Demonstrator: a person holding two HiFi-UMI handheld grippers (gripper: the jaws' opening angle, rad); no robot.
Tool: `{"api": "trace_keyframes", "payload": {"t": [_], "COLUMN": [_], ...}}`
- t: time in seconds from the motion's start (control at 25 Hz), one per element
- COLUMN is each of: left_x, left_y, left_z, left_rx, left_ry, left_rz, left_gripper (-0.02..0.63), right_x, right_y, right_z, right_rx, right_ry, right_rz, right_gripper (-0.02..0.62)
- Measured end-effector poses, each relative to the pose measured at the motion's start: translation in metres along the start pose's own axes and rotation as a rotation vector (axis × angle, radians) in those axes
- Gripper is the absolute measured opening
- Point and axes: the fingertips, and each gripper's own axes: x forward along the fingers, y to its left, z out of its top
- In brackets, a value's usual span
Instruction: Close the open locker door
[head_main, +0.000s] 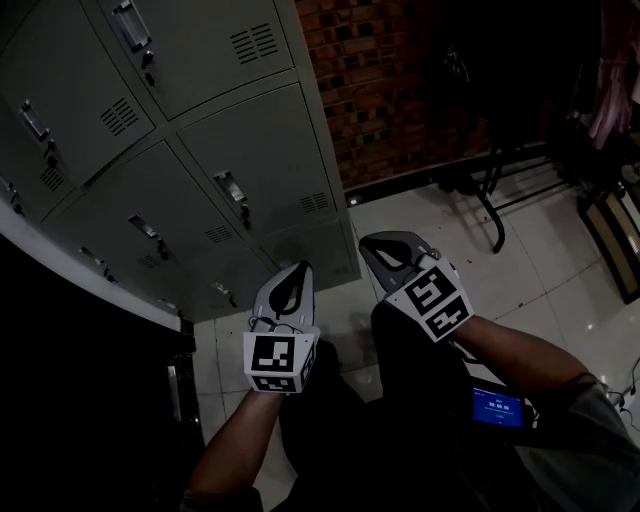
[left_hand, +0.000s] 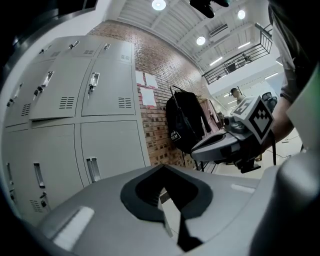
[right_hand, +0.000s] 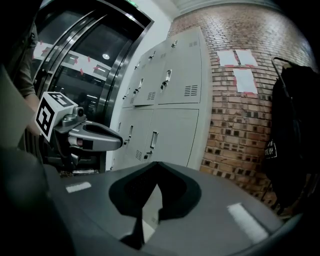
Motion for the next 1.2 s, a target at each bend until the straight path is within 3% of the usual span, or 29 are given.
{"api": "trace_keyframes", "payload": {"t": [0.4, 1.2], "left_x": [-0.001, -0.003], "left_y": [-0.013, -0.015], "left_z": [-0.015, -0.026], "left_rx": [-0.035, -0.027], "left_ry": [0.013, 0.044], "left_rz": [-0.012, -0.035], "left_gripper": [0.003, 0.003], "right_x": [-0.012, -0.008], "right_y": [0.004, 0.019], "right_z": [-0.006, -0.017], "right_rx": [-0.01, -0.038], "right_ry": [0.001, 0.039], "right_rz": [0.013, 0.044], "right_gripper": [0.009, 0.008]}}
